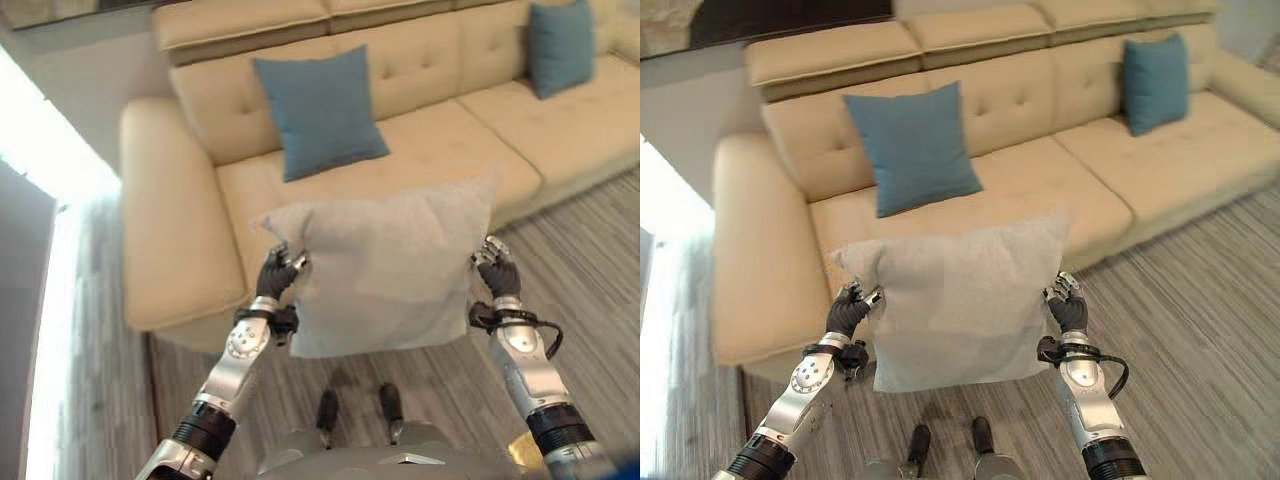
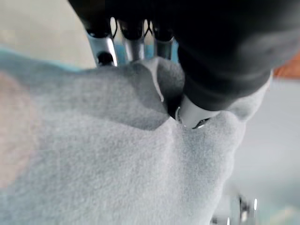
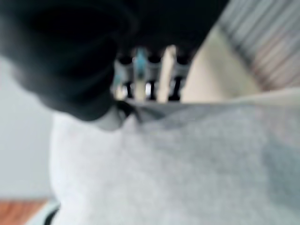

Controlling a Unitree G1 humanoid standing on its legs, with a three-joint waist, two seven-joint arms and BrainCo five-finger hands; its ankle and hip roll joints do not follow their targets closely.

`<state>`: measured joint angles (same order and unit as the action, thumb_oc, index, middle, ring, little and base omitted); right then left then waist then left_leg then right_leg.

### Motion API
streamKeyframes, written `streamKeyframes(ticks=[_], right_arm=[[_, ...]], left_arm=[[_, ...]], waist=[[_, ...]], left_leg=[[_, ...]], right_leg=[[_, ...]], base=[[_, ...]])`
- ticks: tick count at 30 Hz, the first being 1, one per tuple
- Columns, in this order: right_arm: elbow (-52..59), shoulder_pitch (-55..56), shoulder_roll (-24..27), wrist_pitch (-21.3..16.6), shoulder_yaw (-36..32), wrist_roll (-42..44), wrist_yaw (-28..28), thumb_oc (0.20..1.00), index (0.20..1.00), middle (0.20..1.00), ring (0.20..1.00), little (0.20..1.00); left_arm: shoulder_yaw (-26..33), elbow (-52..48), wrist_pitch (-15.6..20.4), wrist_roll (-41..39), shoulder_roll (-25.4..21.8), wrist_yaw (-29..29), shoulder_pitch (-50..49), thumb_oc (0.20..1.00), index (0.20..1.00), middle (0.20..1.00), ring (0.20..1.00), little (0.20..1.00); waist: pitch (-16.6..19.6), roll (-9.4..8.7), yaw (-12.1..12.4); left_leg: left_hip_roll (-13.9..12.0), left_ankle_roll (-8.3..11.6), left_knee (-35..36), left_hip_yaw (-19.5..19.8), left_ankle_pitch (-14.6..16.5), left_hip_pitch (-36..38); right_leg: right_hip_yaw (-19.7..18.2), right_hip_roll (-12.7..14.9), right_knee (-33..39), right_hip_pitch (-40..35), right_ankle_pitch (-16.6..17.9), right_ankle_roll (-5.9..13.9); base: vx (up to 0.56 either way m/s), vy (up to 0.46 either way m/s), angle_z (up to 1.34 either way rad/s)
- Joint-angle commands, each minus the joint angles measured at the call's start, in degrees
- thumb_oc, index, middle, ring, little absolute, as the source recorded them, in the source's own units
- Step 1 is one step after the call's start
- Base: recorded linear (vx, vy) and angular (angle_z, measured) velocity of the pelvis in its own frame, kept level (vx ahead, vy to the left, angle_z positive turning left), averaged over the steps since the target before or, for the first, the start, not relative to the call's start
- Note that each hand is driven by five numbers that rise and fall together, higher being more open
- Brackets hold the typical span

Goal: Pick up all the scattered cushions and arrange them neatly on the sofa.

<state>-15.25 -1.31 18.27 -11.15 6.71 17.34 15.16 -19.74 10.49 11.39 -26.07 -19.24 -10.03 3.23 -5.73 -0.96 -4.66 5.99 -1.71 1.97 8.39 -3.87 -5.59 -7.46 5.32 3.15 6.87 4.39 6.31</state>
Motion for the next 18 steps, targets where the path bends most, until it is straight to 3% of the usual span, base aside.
streamKeyframes(ticks=[1, 3, 4, 5, 6, 8, 9, 11, 13, 15, 18], right_arm=[[5.30, -5.15, -0.54, -3.52, 1.87, -2.27, -2.81, 0.200, 0.200, 0.200, 0.200, 0.200], [5.36, -6.10, -1.30, -3.31, 2.77, -2.64, -3.05, 0.200, 0.200, 0.200, 0.200, 0.200], [5.54, -6.22, -1.61, -3.28, 3.15, -2.88, -3.23, 0.200, 0.200, 0.200, 0.200, 0.200], [5.54, -6.25, -1.64, -3.27, 3.15, -2.89, -3.23, 0.200, 0.200, 0.200, 0.200, 0.200], [6.12, -5.41, -2.28, -3.25, 4.17, -3.60, -4.02, 0.200, 0.200, 0.200, 0.200, 0.200], [6.14, -5.42, -2.30, -3.24, 4.18, -3.60, -4.02, 0.200, 0.200, 0.200, 0.200, 0.200], [6.34, -5.25, -2.54, -3.03, 4.23, -3.95, -4.13, 0.200, 0.200, 0.200, 0.200, 0.200], [6.68, -5.24, -2.54, -3.06, 4.47, -4.71, -3.96, 0.200, 0.200, 0.200, 0.200, 0.200], [7.22, -4.90, -2.29, -3.01, 4.36, -4.69, -3.75, 0.200, 0.200, 0.200, 0.200, 0.200], [7.50, -4.75, -1.67, -2.91, 4.61, -4.68, -3.42, 0.200, 0.200, 0.200, 0.200, 0.200], [8.38, -3.24, -0.80, -2.92, 4.19, -4.38, -3.25, 0.200, 0.200, 0.200, 0.200, 0.200]], left_arm=[[1.58, -5.40, 3.61, 1.29, -0.13, 2.19, 2.86, 0.200, 0.200, 0.200, 0.200, 0.200], [2.09, -5.69, 3.60, 1.08, -0.62, 1.87, 2.89, 0.200, 0.200, 0.200, 0.200, 0.200], [2.53, -5.84, 3.62, 1.02, -0.92, 1.71, 2.77, 0.200, 0.200, 0.200, 0.200, 0.200], [2.54, -5.83, 3.62, 1.02, -0.94, 1.71, 2.80, 0.200, 0.200, 0.200, 0.200, 0.200], [4.08, -6.26, 3.68, 1.22, -1.05, 1.91, 1.64, 0.200, 0.200, 0.200, 0.200, 0.200], [4.09, -6.27, 3.68, 1.22, -1.06, 1.91, 1.65, 0.200, 0.200, 0.200, 0.200, 0.200], [4.60, -6.47, 3.73, 1.33, -0.92, 1.91, 1.22, 0.200, 0.200, 0.200, 0.200, 0.200], [4.75, -6.63, 3.87, 1.53, -0.43, 2.18, 0.95, 0.200, 0.200, 0.200, 0.200, 0.200], [4.41, -6.34, 4.05, 1.49, 0.33, 2.25, 0.94, 0.200, 0.200, 0.200, 0.200, 0.200], [4.09, -6.11, 3.95, 1.04, 0.90, 2.21, 0.94, 0.200, 0.200, 0.200, 0.200, 0.200], [3.00, -5.84, 3.47, 0.77, 1.51, 2.27, 1.56, 0.200, 0.200, 0.200, 0.200, 0.200]], waist=[[2.27, -0.45, 3.15], [1.52, -0.10, 4.22], [0.89, 0.22, 5.15], [1.03, 0.15, 5.15], [0.98, 0.88, 6.67], [1.11, 0.83, 6.57], [1.41, 0.68, 6.99], [1.33, 0.39, 6.93], [1.85, -0.34, 6.53], [2.60, -0.45, 6.48], [2.17, -1.06, 5.68]], left_leg=[[-2.73, 2.12, -3.64, -2.21, 7.25, 1.09], [-3.39, 1.67, -3.93, -5.24, 7.60, 1.24], [-4.02, 1.68, -3.94, -6.92, 8.09, 1.65], [-3.97, 1.68, -3.88, -6.94, 7.88, 1.42], [-5.38, 1.88, -3.49, -11.15, 8.23, 2.40], [-5.30, 1.85, -3.43, -11.07, 8.01, 2.17], [-5.67, 2.11, -2.85, -12.71, 8.16, 2.88], [-6.16, 2.39, -2.56, -13.95, 8.02, 4.08], [-5.84, 2.33, -2.45, -14.76, 8.27, 4.81], [-5.85, 2.61, -2.55, -15.38, 8.48, 5.24], [-6.64, 3.54, -8.45, -14.59, 10.27, 4.06]], right_leg=[[-0.60, -1.96, -5.41, -1.73, -3.19, 2.39], [1.89, -1.39, -7.37, 0.50, -2.60, 2.99], [6.22, -0.43, -8.79, 1.21, -3.11, 2.92], [6.19, -0.38, -8.73, 1.44, -2.95, 2.93], [21.71, 2.98, -11.98, 1.17, -5.59, 1.62], [21.79, 3.05, -11.85, 1.32, -5.41, 1.62], [25.61, 3.81, -11.97, 1.09, -5.49, 1.64], [26.40, 3.47, -10.98, 0.75, -5.58, 1.91], [22.67, 1.57, -7.07, -1.19, -5.23, 1.58], [22.15, 0.84, -4.53, -2.65, -4.66, 1.17], [20.43, -0.52, -3.05, -4.38, -5.01, 0.10]], base=[[-0.04, 0.117, -0.74], [-0.09, 0.099, -0.80], [-0.08, 0.033, -0.94], [-0.11, 0.045, -1.40], [-0.08, 0.029, -1.20], [-0.04, 0.008, -1.11], [0.01, -0.085, -0.88], [0.01, -0.092, -0.27], [0.05, -0.085, -0.31], [0.10, -0.131, -0.29], [0.07, -0.149, -0.17]])
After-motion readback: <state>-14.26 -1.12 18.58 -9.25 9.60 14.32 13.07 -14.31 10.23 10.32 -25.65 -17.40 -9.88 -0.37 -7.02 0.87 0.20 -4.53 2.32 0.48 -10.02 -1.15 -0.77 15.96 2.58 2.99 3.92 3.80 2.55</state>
